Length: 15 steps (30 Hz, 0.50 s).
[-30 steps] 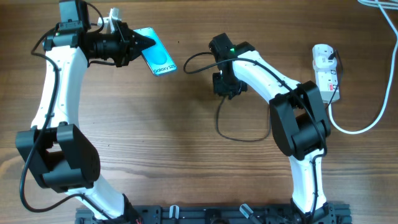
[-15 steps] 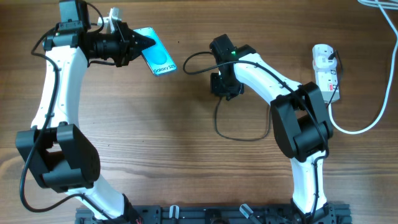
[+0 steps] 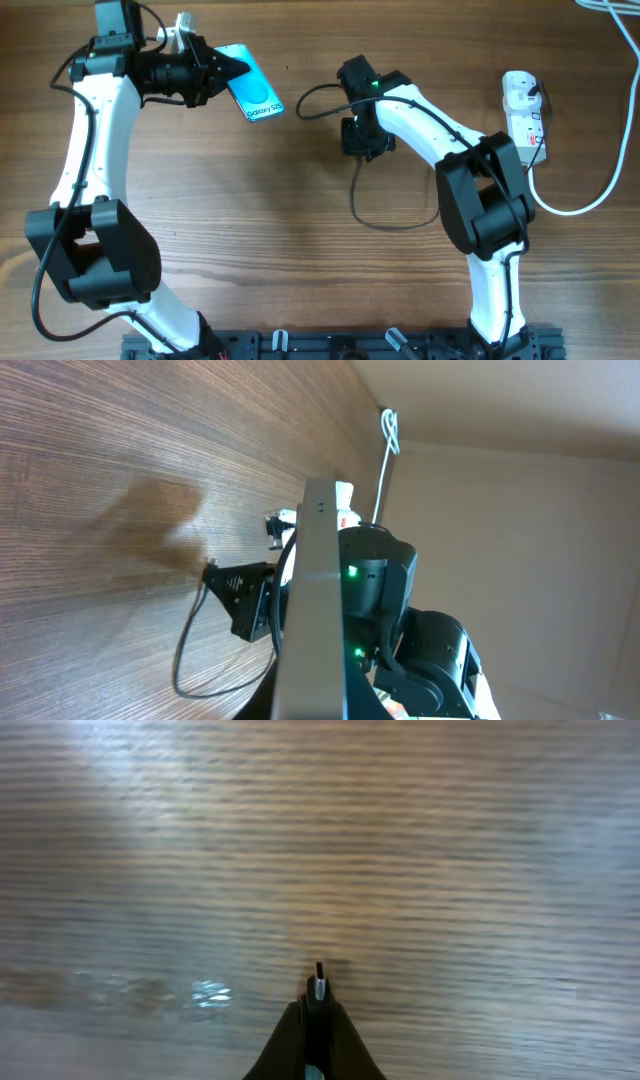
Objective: Plug charger to phone and switch on socket
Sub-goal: 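Grasp the USB-C plug with the right gripper and lift it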
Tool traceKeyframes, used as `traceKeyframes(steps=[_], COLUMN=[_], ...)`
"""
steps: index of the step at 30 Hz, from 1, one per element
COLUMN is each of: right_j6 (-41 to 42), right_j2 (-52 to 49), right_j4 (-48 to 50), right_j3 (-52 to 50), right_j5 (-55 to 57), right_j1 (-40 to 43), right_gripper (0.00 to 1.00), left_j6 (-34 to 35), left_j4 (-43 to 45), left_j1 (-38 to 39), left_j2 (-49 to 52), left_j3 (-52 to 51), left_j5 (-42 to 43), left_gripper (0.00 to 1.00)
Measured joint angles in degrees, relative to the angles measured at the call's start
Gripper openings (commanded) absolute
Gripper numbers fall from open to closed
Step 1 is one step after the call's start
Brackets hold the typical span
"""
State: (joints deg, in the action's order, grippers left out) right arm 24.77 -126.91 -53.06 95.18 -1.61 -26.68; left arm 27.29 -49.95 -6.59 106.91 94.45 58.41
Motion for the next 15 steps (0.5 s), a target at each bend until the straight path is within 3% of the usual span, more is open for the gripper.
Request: traceKeyframes(steps=[8,15], right_j6=[-2.6,-2.3], right_j2=[0.0,0.0], right_j4=[-0.8,-1.0], right_j3=[1.2,-1.1], right_j5=[1.4,-0.1], right_j1=[0.0,0.0], right_gripper=[0.05,0.16], left_j6=[0.0,0.0], left_j4=[0.0,0.0], left_j1=[0.0,0.0], left_j2=[0.0,0.0], left_j3=[0.0,0.0], left_j5=[0.0,0.0], left_gripper=[0.04,0.04])
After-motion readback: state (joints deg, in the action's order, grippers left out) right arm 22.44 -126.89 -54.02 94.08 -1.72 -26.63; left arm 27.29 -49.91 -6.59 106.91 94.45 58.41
